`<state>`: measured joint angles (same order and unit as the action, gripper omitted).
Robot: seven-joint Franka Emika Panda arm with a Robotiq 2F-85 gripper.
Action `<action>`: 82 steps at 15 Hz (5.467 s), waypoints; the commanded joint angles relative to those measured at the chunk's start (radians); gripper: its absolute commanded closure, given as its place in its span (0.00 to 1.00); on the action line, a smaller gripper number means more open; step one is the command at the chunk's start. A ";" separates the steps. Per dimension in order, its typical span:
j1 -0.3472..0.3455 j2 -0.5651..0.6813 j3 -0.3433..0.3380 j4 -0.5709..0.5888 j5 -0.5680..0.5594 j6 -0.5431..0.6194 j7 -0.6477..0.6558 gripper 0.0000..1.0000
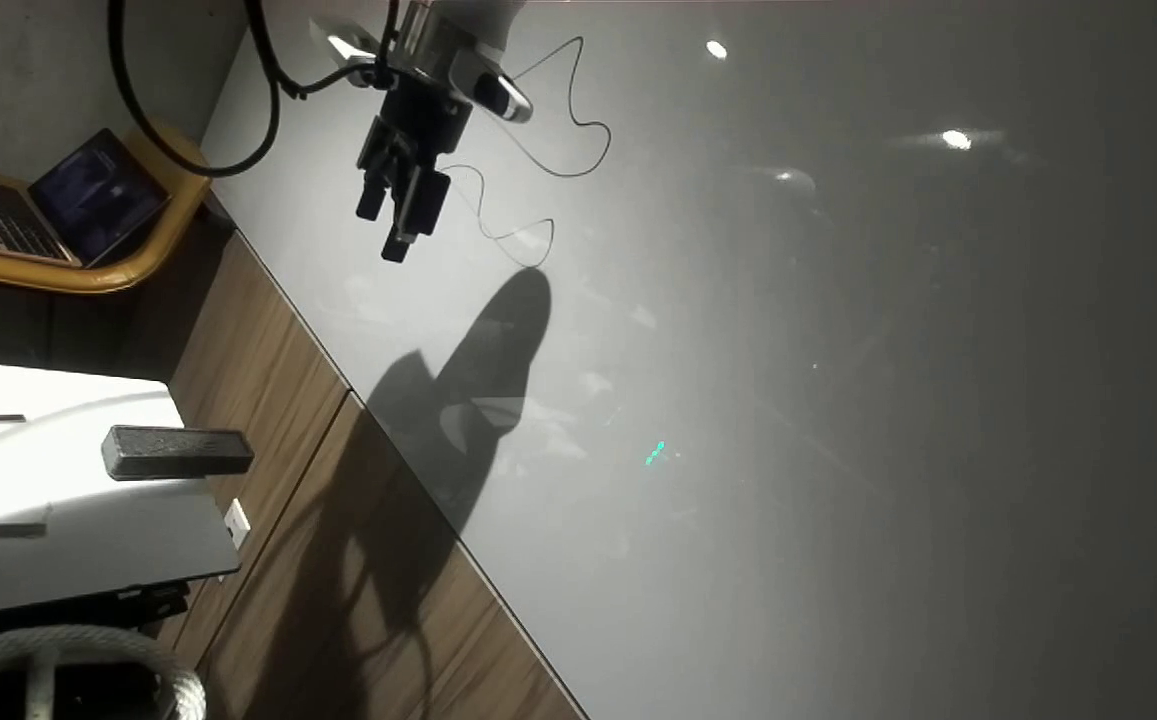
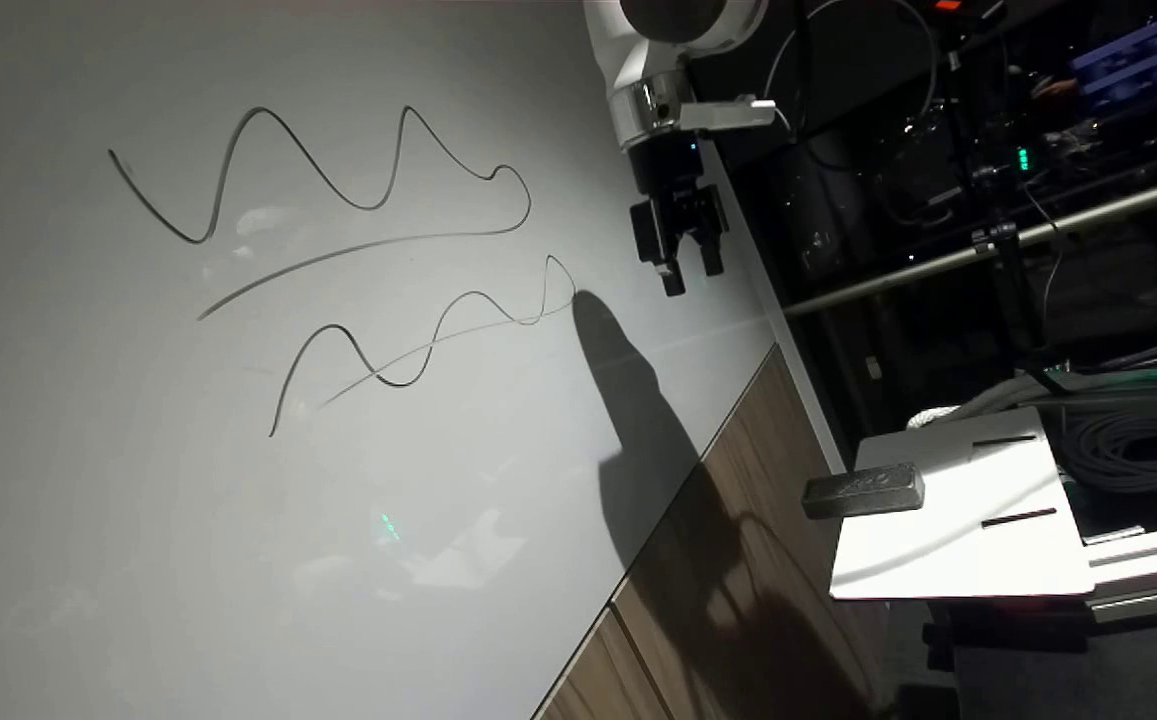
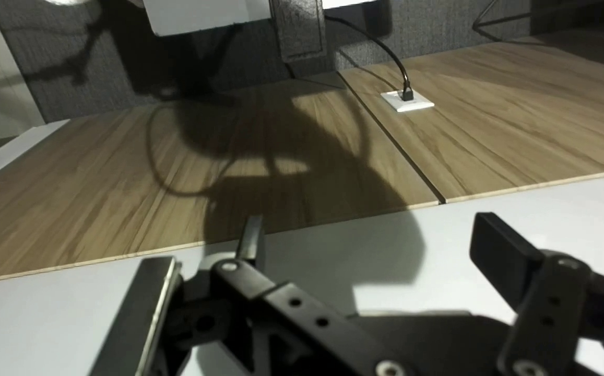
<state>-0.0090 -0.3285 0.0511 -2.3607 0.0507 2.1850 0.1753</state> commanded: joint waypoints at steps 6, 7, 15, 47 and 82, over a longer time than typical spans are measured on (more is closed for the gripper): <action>0.007 0.073 0.076 -0.163 -0.110 0.116 0.207 0.00; 0.007 0.075 0.068 -0.191 -0.101 0.147 0.188 0.00; 0.022 0.136 0.033 -0.375 -0.071 0.378 0.053 0.00; 0.069 0.394 -0.024 -0.367 -0.336 0.568 0.220 0.00; 0.145 0.116 0.292 0.091 -0.499 0.382 0.308 0.71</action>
<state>0.1396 -0.2193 0.2764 -2.4043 -0.3926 2.6146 0.4479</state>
